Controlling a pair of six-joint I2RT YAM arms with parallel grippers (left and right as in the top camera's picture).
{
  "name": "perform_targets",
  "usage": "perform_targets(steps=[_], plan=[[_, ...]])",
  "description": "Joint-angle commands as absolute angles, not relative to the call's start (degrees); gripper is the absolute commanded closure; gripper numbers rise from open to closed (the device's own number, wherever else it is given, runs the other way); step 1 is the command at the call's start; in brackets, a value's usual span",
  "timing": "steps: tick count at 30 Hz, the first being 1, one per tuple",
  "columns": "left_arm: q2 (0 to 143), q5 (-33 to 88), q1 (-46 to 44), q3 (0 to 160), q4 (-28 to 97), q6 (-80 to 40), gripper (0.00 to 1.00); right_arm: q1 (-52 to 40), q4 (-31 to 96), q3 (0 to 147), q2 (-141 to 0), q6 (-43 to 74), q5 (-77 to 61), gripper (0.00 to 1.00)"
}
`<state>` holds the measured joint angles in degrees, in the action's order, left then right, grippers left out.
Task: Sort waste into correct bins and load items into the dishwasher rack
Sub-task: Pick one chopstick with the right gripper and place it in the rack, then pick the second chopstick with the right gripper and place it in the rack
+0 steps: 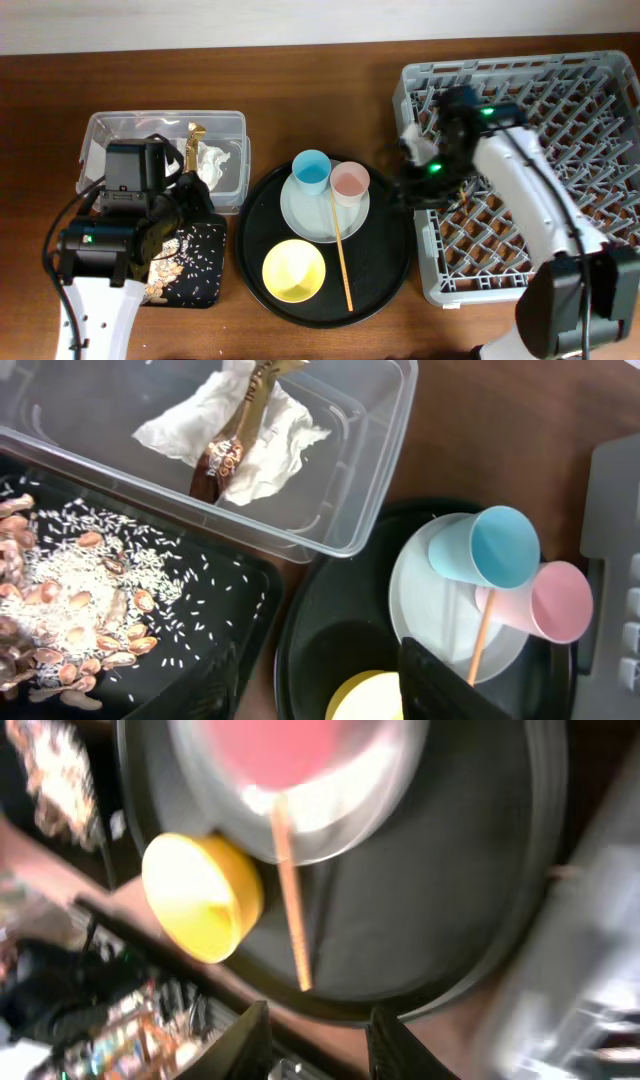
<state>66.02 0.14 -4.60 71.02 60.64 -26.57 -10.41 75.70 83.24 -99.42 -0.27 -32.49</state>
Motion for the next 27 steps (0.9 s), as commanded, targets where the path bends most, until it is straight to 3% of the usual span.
perform_targets(steps=[1, 2, 3, 5, 6, 12, 19, 27], plan=[[66.0, -2.9, -4.8, 70.5, 60.5, -25.8, 0.41, -22.2, 75.9, 83.8, -99.6, 8.0, -27.8, 0.66], [66.0, -2.9, -4.8, 70.5, 60.5, -25.8, 0.23, -28.1, 75.3, 83.8, -99.6, 15.5, -20.3, 0.64], [66.0, -2.9, -4.8, 70.5, 60.5, -25.8, 0.16, -34.1, 74.3, 83.8, -99.6, 22.2, -12.9, 0.62], [66.0, -2.9, -4.8, 70.5, 60.6, -25.8, 0.15, -41.8, 72.6, 83.8, -99.7, 29.7, -5.5, 0.54], [66.0, -2.8, -4.8, 70.5, 60.7, -25.8, 0.01, -45.4, 71.8, 83.8, -99.7, 32.3, -3.8, 0.53], [66.0, -2.8, -4.8, 70.5, 61.4, -25.8, 0.01, -48.0, 68.3, 79.5, -99.7, 36.4, -1.8, 0.53], [66.0, -2.8, -4.8, 70.5, 61.4, -25.8, 0.01, -47.9, 44.8, 63.2, -99.8, 37.0, 4.1, 0.53], [66.0, -2.8, -4.8, 70.5, 61.4, -25.8, 0.01, -46.5, 42.3, 62.8, -99.7, 36.9, 5.2, 0.54]])
